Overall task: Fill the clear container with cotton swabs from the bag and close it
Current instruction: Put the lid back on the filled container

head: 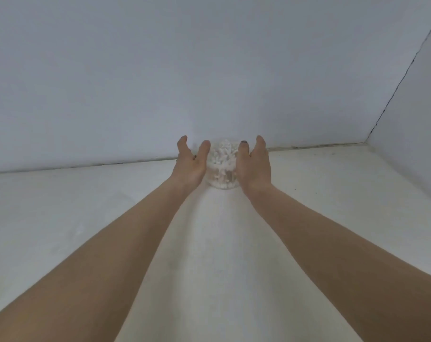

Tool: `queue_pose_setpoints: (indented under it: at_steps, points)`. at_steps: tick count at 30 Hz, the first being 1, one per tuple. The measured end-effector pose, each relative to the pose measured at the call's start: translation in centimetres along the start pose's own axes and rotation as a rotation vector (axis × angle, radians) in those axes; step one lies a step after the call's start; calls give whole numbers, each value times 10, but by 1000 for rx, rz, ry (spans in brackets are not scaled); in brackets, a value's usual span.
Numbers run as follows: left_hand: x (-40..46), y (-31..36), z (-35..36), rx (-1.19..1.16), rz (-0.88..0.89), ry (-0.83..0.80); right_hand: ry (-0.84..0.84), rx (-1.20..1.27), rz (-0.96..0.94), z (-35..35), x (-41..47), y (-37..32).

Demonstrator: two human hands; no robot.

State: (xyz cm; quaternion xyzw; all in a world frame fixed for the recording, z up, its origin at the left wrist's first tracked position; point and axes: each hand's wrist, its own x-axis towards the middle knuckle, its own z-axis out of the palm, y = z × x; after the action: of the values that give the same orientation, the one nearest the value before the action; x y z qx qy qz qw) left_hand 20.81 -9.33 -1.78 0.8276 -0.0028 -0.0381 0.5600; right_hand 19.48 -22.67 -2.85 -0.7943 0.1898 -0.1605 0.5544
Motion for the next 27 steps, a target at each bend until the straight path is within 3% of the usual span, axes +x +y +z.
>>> queue_pose_setpoints:
  at_steps: [3, 6, 9, 11, 14, 18, 22, 27]
  points:
    - [-22, -3, -28, 118, -20, 47, 63, -60, -63, -4, -30, -14]
    - [-50, -19, -60, 345, -58, 129, 3, -58, -136, 3, -72, -26]
    - [-80, -40, -87, 722, -208, 194, -241, -48, -106, 20, -115, -31]
    - [-97, -52, -101, 834, -326, 165, -463, -80, -13, 32, -137, -32]
    - [-115, -66, -114, 768, -393, 150, -690, -70, 198, 44, -166, -31]
    - [-134, -72, -118, 614, -368, 157, -759, -5, 343, 51, -189, -24]
    - [-147, -68, -113, 525, -358, 103, -699, 39, 348, 49, -197, -18]
    - [-159, -53, -89, 315, -276, 43, -506, 67, 309, 19, -203, -17]
